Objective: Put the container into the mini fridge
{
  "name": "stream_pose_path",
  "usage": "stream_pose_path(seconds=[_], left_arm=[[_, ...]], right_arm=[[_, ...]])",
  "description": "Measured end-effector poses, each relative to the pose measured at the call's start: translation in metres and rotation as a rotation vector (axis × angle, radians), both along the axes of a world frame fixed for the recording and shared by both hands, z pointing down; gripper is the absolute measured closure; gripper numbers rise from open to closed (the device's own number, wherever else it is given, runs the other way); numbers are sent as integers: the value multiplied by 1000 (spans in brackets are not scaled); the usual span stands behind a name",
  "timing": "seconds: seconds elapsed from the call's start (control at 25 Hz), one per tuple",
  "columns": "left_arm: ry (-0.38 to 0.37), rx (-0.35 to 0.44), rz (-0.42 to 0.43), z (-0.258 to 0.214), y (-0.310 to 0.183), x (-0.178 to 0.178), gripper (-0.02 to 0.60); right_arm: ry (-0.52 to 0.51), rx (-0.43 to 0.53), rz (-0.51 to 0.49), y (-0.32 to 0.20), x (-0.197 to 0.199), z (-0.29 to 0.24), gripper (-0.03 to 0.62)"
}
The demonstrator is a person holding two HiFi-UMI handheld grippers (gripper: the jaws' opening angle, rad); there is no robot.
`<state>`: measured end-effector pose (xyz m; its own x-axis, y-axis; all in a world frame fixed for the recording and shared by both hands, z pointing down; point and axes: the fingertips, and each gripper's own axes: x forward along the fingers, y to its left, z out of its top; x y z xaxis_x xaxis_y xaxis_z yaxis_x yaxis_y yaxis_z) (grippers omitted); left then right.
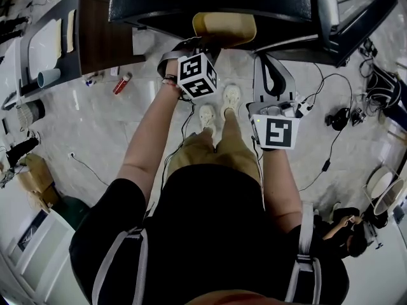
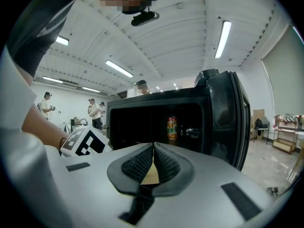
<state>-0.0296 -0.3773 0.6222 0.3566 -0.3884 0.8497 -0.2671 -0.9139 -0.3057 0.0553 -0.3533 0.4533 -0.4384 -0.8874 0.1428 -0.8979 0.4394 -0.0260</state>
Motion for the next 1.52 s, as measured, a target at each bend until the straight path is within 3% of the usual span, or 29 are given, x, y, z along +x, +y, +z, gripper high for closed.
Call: stream_pose_path(seconds=[0.36, 0.76, 1.0, 1.28, 1.52], left_arm=[[-59, -4, 3, 16, -23, 10, 557], [-93, -21, 45, 39, -55, 43, 557], [-130, -16, 109, 50, -72, 62, 557], [-238, -20, 143, 69, -91, 53, 557], [-238, -22, 140, 73, -94, 54, 557]], right_arm=[[-43, 34, 17, -5, 10, -17, 557], [-59, 3, 49, 1, 34, -7, 557], [-45, -15, 61, 1, 49, 2, 557], [-1, -34, 56, 5, 63, 12, 557], [-38, -27, 84, 1, 68, 7, 557]])
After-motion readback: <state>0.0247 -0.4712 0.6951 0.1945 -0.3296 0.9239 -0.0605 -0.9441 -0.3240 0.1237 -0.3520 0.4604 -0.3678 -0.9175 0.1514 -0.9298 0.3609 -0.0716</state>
